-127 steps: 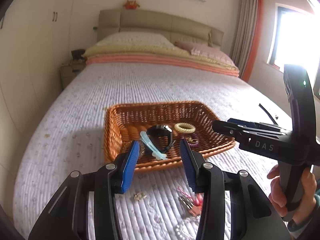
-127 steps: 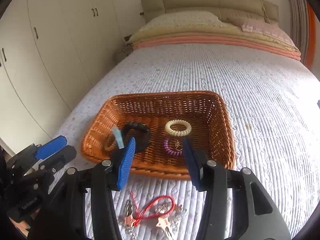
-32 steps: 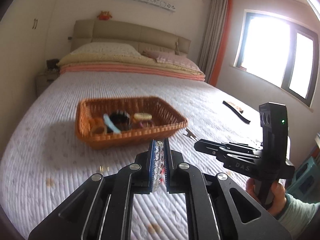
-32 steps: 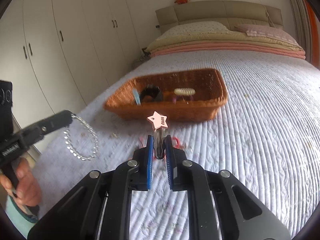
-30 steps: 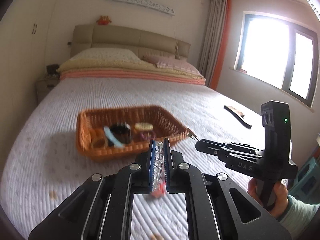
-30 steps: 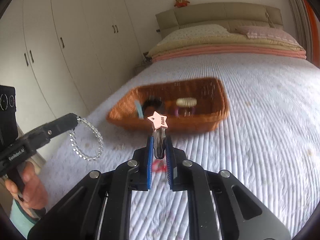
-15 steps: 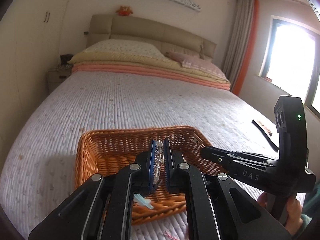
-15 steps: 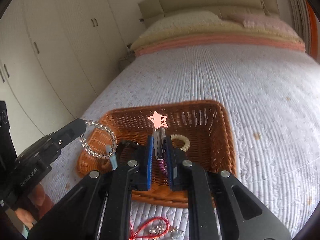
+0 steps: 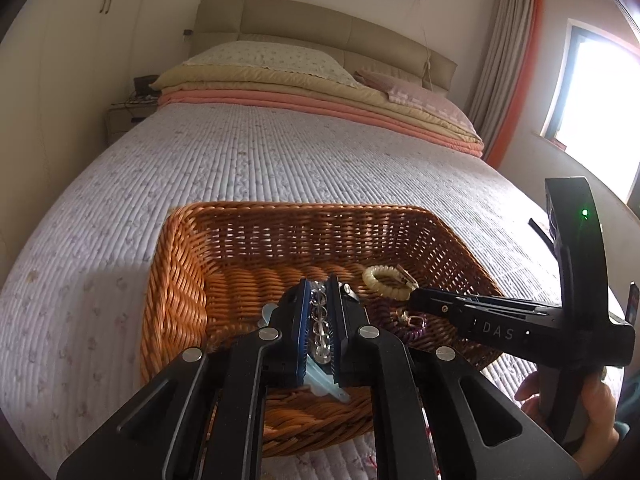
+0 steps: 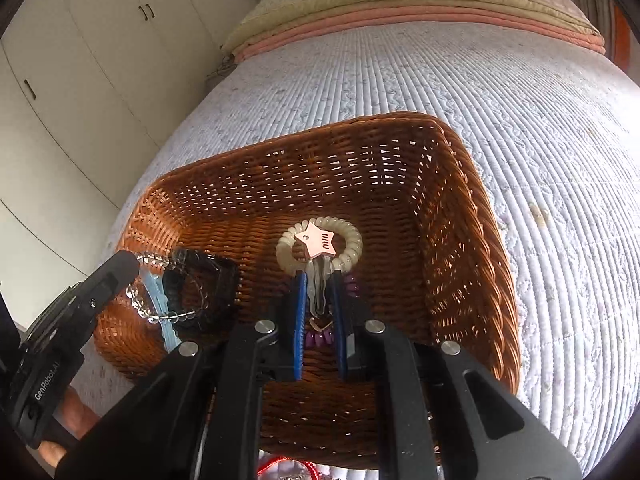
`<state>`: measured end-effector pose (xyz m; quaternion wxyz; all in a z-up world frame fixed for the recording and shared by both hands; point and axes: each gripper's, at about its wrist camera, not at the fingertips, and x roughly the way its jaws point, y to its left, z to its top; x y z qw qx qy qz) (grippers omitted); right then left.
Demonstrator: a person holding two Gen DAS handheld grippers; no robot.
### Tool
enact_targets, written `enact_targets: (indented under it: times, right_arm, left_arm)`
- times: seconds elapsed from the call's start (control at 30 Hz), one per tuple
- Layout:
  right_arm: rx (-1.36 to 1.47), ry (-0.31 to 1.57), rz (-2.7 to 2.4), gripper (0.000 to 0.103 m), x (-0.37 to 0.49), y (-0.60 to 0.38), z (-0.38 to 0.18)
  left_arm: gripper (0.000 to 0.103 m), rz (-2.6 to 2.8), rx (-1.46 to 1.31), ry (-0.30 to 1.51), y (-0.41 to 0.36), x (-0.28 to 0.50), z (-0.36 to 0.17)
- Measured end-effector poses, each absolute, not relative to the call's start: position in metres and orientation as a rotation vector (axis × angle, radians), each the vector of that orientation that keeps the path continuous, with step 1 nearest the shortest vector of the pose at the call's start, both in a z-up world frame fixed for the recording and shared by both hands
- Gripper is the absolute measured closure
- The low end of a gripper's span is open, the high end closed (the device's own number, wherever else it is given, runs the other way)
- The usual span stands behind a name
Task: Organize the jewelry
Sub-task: 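Carry the crystal bracelet and keys into the basket and open both grippers, then withdraw both open grippers from the basket toward the remaining jewelry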
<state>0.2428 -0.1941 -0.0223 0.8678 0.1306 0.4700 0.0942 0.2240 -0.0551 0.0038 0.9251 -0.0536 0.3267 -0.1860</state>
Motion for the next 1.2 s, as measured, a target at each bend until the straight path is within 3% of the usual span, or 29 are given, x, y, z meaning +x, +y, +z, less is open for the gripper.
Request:
enact_targets:
  times: [0.03, 0.13, 0.2, 0.3, 0.7, 1.03, 1.1, 1.2]
  right_arm:
    - [0.279, 0.988, 0.206, 0.091, 0.243, -0.194, -0.022]
    - [0.308, 0.982, 0.239, 0.087, 0.238, -0.198, -0.017]
    - [0.318, 0.969, 0.251, 0.073, 0.228, -0.204, -0.012]
    - [0.296, 0.924, 0.255, 0.060, 0.211, -0.207, 0.003]
    - [0.246, 0.780, 0.301, 0.061, 0.115, -0.225, 0.054]
    - [0.198, 0.855, 0.264, 0.061, 0.070, -0.225, -0.005]
    - [0.190, 0.882, 0.260, 0.066, 0.069, -0.222, -0.018]
    - [0.171, 0.914, 0.247, 0.066, 0.072, -0.218, -0.033]
  left_arm:
    - [0.082, -0.393, -0.116, 0.675, -0.054, 0.222, 0.005]
    - [0.066, -0.410, -0.116, 0.648, -0.050, 0.209, 0.014]
    - [0.057, -0.431, -0.121, 0.628, -0.046, 0.196, 0.023]
    - [0.054, -0.455, -0.122, 0.590, -0.042, 0.174, 0.038]
    - [0.054, -0.517, -0.126, 0.525, -0.033, 0.086, 0.062]
    - [0.054, -0.515, -0.154, 0.628, -0.032, 0.062, 0.006]
    - [0.054, -0.513, -0.146, 0.641, -0.033, 0.062, -0.004]
    - [0.054, -0.509, -0.136, 0.662, -0.034, 0.063, -0.015]
